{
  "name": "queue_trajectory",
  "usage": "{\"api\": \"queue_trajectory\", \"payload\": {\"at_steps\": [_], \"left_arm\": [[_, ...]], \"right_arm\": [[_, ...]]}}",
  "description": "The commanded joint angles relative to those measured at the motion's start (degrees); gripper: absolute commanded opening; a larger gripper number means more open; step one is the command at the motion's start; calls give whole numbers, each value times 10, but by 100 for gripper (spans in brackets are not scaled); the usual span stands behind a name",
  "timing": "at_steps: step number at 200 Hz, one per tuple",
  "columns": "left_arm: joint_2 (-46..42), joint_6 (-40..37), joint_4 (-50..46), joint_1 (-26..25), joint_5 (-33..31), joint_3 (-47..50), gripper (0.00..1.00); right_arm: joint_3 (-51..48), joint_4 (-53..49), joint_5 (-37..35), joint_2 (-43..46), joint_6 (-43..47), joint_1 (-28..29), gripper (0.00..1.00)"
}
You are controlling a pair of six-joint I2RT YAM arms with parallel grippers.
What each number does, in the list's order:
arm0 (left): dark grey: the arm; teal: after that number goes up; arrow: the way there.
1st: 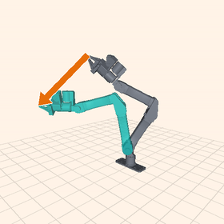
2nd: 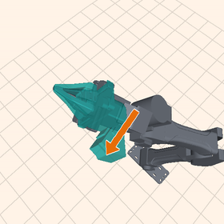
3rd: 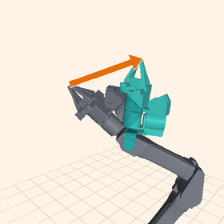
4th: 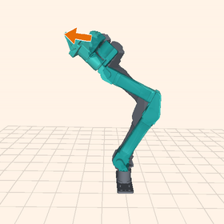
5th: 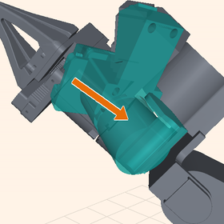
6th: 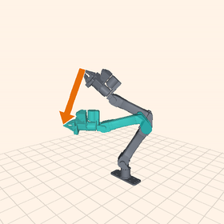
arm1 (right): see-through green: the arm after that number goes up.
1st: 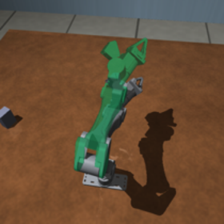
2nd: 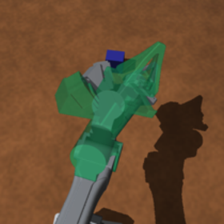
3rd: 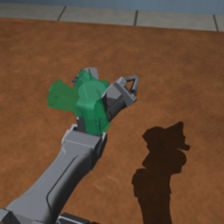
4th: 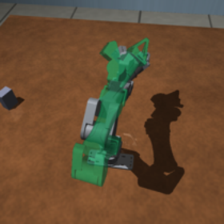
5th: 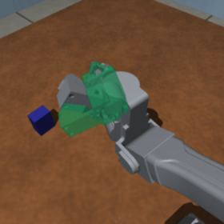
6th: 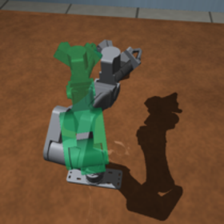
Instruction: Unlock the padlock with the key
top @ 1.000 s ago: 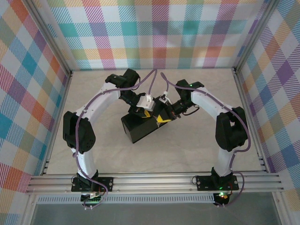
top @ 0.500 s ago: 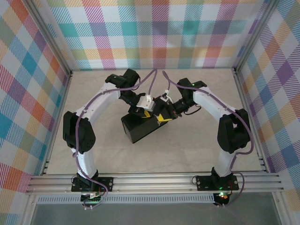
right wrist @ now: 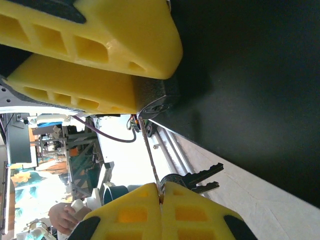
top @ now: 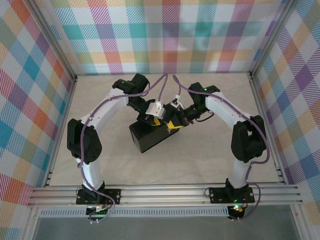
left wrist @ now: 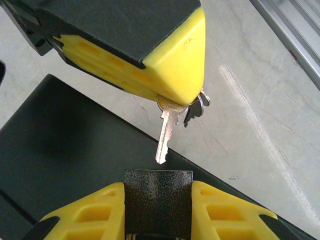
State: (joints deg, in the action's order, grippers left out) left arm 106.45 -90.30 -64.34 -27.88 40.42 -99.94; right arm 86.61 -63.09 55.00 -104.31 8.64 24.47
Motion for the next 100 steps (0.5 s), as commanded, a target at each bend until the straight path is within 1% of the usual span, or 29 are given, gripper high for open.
{"api": "queue_trajectory", "payload": {"at_steps": [1,21,64,100], "left_arm": [[-11,-9,-19,-8,6,15,18],[-13,-10,-21,-9,4,16,18],[-31,-19,-11,-10,16,25,18],[-34,-24,-13,-17,7,29,18]], "right_arm": [[6,-15,4,-3,26,2,0],[4,-18,-4,-1,29,1,0],[26,-21,6,-16,20,2,0],[32,-25,5,-20,16,5,0]]}}
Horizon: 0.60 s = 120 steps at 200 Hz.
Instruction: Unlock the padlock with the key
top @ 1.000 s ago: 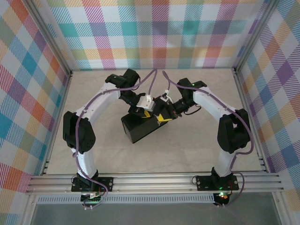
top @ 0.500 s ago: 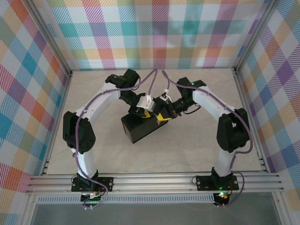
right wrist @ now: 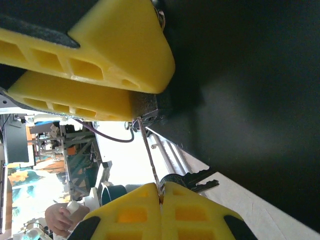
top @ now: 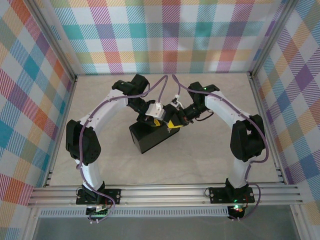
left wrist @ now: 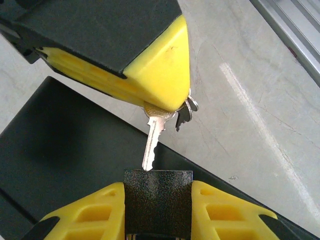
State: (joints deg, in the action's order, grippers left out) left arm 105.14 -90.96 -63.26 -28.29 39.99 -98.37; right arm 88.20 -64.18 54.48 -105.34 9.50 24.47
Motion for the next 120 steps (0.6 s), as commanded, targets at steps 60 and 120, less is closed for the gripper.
{"api": "queue_trajectory", "payload": {"at_steps": [60,120], "left_arm": [[-19,-13,-10,-11,2,19,18],[-28,-19,-9,-11,5,32,18]], "right_arm": [[-1,-37,-3,14,19,4,0],[9,-67,-26,11,8,1,0]]}}
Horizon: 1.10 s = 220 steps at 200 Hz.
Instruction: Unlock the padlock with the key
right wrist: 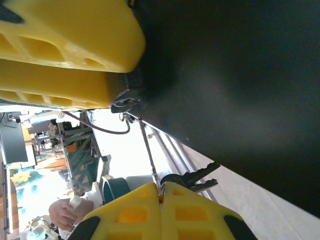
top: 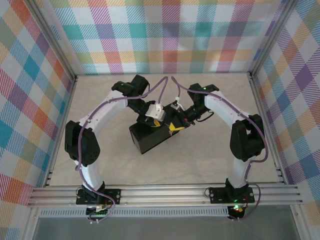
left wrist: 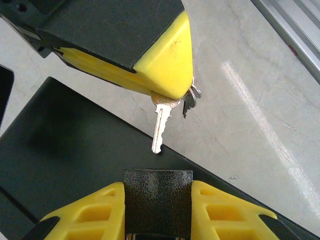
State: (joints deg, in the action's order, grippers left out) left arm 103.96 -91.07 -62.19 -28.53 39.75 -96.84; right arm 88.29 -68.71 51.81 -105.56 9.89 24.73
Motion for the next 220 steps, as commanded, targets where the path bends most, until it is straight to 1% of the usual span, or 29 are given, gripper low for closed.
{"api": "queue_trajectory", "payload": {"at_steps": [1,42,65,179,220], "left_arm": [[-16,-19,-20,-9,8,17,18],[-21,-20,-14,-9,9,21,18],[-14,-21,-17,-10,10,14,19],[-21,-24,-21,-12,19,15,19],[-28,-30,-21,-20,21,27,19]], "right_arm": [[10,-21,1,13,4,-2,0],[38,-25,12,-5,-1,1,0],[34,-20,24,-4,1,7,0],[36,-10,27,-16,-1,17,0],[61,-17,35,-30,-1,17,0]]}}
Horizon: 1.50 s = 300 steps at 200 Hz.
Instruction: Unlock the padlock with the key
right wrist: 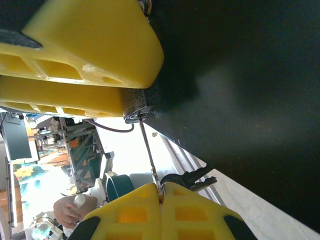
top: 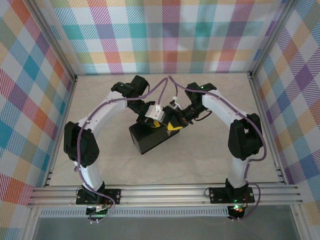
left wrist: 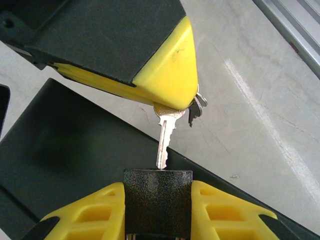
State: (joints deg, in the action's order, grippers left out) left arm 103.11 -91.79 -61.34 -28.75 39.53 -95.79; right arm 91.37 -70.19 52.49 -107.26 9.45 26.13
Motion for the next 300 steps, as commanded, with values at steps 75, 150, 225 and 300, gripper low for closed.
{"api": "queue_trajectory", "payload": {"at_steps": [75,150,225,300], "left_arm": [[-32,-23,-14,-39,21,24,19],[-26,6,29,-46,15,30,18],[-29,2,19,-46,18,33,18],[0,21,16,-45,12,17,18]], "right_arm": [[55,-28,67,-19,9,4,0],[44,-29,95,-30,8,2,0],[50,0,163,-42,32,-23,0],[6,108,178,-37,-32,-27,0]]}}
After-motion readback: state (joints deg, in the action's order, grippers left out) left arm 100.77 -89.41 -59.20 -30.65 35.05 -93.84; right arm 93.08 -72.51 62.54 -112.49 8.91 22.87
